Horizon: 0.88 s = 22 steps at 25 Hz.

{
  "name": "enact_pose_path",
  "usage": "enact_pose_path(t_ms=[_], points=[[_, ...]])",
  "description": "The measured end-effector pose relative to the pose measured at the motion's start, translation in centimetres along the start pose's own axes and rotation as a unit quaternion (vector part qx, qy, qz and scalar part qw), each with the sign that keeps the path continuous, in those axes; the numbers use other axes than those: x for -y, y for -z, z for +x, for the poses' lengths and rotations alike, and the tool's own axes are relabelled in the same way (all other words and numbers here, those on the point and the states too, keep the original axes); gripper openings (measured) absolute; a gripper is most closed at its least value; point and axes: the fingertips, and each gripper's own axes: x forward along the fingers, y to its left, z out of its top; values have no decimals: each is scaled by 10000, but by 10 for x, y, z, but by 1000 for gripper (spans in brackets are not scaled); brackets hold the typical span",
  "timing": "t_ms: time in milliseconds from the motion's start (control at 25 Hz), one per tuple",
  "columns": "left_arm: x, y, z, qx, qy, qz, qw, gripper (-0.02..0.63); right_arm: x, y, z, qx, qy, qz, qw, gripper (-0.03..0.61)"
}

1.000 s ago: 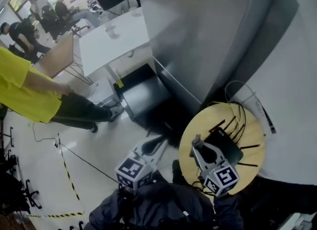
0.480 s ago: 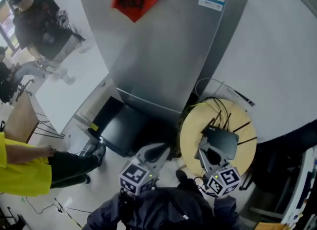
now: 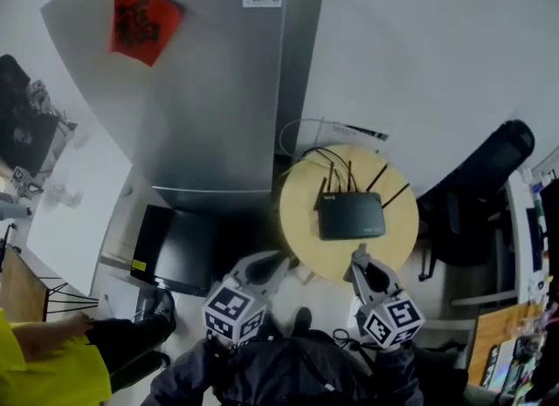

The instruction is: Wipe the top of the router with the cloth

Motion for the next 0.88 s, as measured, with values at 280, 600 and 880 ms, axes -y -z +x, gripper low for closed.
enact_pose_path(t_ms=[280, 600, 880], points=[[55, 24, 21, -258, 365, 63, 9990, 26, 19, 27, -65, 99, 527, 252, 9982, 72], [106, 52, 17, -447, 177, -35, 9988, 26, 28, 61, -111, 87, 476, 531, 9974, 72], [119, 60, 18, -485, 99, -54, 9988, 26, 35, 66, -120, 85, 395, 570, 9976, 72]])
